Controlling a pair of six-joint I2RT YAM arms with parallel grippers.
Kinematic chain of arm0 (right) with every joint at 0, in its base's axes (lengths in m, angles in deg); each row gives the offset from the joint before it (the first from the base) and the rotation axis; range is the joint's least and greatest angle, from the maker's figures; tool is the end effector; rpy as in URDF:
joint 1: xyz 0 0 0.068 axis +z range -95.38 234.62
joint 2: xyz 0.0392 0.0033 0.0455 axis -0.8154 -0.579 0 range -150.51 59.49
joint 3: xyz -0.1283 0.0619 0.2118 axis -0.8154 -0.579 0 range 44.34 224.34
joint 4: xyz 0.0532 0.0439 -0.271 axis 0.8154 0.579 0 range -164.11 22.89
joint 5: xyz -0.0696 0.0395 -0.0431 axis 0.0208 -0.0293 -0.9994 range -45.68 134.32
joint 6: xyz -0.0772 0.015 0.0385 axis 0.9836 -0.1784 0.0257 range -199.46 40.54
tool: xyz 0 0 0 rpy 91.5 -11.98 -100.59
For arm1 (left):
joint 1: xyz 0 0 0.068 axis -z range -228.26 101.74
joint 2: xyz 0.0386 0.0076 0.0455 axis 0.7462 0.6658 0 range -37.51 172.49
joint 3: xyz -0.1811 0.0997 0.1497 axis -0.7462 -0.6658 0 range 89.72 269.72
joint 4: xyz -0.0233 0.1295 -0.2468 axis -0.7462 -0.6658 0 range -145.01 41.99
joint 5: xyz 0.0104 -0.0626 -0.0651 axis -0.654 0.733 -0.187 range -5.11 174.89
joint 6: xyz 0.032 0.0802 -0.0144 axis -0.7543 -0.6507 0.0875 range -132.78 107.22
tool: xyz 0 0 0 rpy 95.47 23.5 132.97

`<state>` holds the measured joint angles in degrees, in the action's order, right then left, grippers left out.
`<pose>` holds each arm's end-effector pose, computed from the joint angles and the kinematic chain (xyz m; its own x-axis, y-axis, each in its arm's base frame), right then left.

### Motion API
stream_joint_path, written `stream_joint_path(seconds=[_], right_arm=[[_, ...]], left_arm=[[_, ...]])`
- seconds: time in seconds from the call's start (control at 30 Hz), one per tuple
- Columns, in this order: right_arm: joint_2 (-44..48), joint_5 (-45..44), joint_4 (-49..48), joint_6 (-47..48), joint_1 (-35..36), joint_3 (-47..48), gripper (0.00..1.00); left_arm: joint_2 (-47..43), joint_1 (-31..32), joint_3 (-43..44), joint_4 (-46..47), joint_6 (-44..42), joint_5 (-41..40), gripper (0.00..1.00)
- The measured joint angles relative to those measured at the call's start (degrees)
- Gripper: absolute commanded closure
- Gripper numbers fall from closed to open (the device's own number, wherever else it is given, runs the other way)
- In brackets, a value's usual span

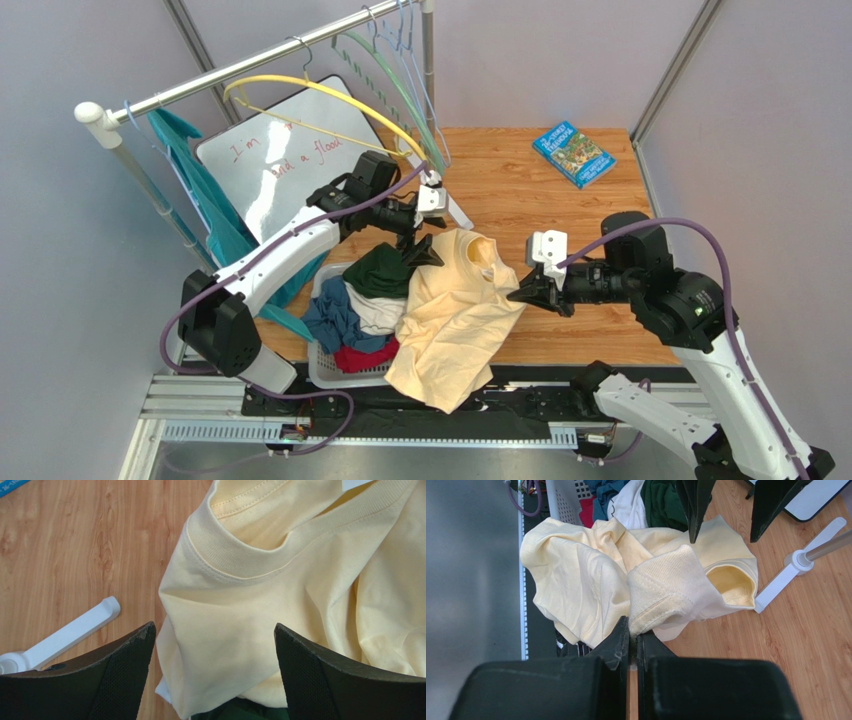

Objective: Place the t-shirt on the hanger
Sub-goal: Place the T-shirt in the bin.

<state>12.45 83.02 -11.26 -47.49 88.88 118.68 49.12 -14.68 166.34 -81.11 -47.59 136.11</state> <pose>0.1127 0.1355 0.3896 0.0475 -0.4676 -0.8827 -0.9838 0.1310 -0.1223 0.2713 -0.2527 0.2883 0.0010 0.4285 -0.9035 0.9987 -0.0458 -0.0206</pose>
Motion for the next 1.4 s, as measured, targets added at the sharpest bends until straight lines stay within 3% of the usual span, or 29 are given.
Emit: stream_joint_path(seconds=[0.07,0.17,0.2,0.23,0.3,0.4,0.53,0.67,0.83,1.03,1.13,1.23,1.3,1.4], right_arm=[[-0.17,0.00,0.42,0.66,0.48,0.26,1.00],[-0.17,-0.04,0.46,1.01,0.98,0.72,1.00],[-0.17,-0.13,0.44,1.03,1.01,0.79,1.00],[-0.15,-0.31,0.46,1.05,1.07,0.83,1.00],[-0.02,-1.05,0.50,1.03,1.16,0.92,1.00],[0.57,-4.11,-0.15,0.74,1.25,0.94,1.00],[0.48,-13.51,-4.70,-0.55,1.25,1.77,1.00],[-5.22,-21.44,-11.28,-0.42,0.33,10.60,1.00],[-17.46,-24.04,-20.57,0.96,-0.44,30.84,1.00],[-24.79,-20.48,-27.96,4.39,-0.44,48.00,1.00],[-24.98,-16.81,-31.32,5.77,-0.37,50.45,1.00],[-24.74,-13.64,-33.62,5.86,-0.33,51.21,1.00],[-23.50,-12.31,-33.90,5.86,-0.33,49.18,1.00],[-17.99,-10.47,-33.00,5.57,-0.33,38.58,1.00]], left_arm=[[1.03,0.72,0.00,0.72,0.90,-1.03,0.23],[3.13,0.90,0.00,1.14,2.56,-3.17,0.57],[3.67,0.85,0.00,0.92,3.04,-3.61,0.80],[3.96,0.81,0.00,0.48,3.34,-3.96,0.90],[3.63,0.61,0.00,-0.66,3.82,-4.46,1.00],[-1.16,0.17,-1.62,-1.40,4.74,-5.18,1.00],[-18.05,-2.03,-3.56,-0.24,8.87,-9.35,1.00],[-29.24,-5.64,4.61,0.83,10.56,-16.09,1.00],[-32.61,-6.01,16.72,5.29,10.56,-24.44,1.00],[-27.71,-6.05,33.20,12.11,9.64,-33.92,1.00],[-25.92,-6.03,38.56,14.05,8.13,-35.28,1.00],[-27.28,-6.03,38.16,14.34,6.19,-35.26,1.00],[-29.59,-6.05,35.78,13.29,4.92,-34.93,1.00],[-36.24,-6.05,26.43,9.73,2.99,-33.86,1.00]])
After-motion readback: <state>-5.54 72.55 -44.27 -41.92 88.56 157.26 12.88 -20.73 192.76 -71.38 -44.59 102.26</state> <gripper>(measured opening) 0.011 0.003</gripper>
